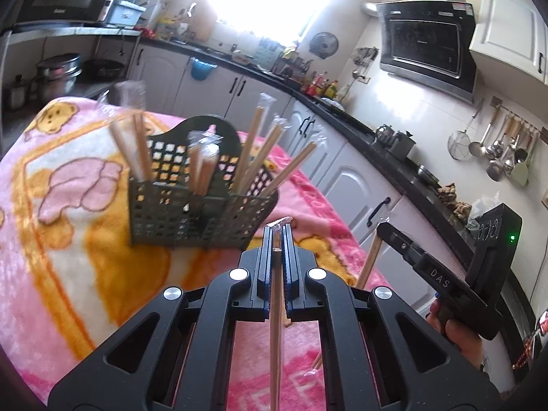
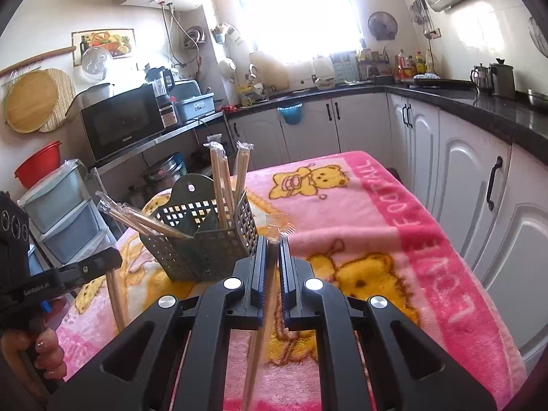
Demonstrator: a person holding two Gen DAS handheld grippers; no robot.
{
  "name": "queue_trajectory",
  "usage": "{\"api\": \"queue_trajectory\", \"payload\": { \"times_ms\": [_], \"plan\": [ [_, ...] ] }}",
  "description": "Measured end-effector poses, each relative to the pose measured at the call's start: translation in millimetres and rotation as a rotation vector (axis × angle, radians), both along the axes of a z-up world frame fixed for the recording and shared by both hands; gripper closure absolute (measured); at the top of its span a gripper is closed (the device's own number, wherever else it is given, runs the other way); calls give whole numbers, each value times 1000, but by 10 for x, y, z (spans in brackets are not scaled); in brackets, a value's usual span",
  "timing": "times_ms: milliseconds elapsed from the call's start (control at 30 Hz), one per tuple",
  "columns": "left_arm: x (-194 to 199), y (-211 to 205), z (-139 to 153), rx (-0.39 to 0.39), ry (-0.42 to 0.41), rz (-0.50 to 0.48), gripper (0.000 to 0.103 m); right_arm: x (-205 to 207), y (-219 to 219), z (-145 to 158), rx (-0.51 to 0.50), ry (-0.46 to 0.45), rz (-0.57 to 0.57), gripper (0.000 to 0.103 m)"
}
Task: Organize utensils
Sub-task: 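Lift the left tool's chopstick over the caddy while the right tool carries its chopstick there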
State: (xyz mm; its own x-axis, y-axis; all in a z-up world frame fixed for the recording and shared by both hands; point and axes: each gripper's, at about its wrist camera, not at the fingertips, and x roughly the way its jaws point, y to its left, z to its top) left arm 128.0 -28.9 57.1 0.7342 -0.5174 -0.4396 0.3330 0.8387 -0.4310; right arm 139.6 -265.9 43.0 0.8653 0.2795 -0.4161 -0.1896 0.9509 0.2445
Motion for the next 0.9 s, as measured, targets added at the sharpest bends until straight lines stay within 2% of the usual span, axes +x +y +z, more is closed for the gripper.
{"api": "queue_trajectory", "payload": {
  "times_ms": [633,900],
  "plan": [
    [96,-494,469,21,-122,-104,100,-269,-277,255,7,-107,-85,96],
    [169,-626,603,24,-154,-128,100,-323,-343,365,9,-142,-93,102]
  ]
}}
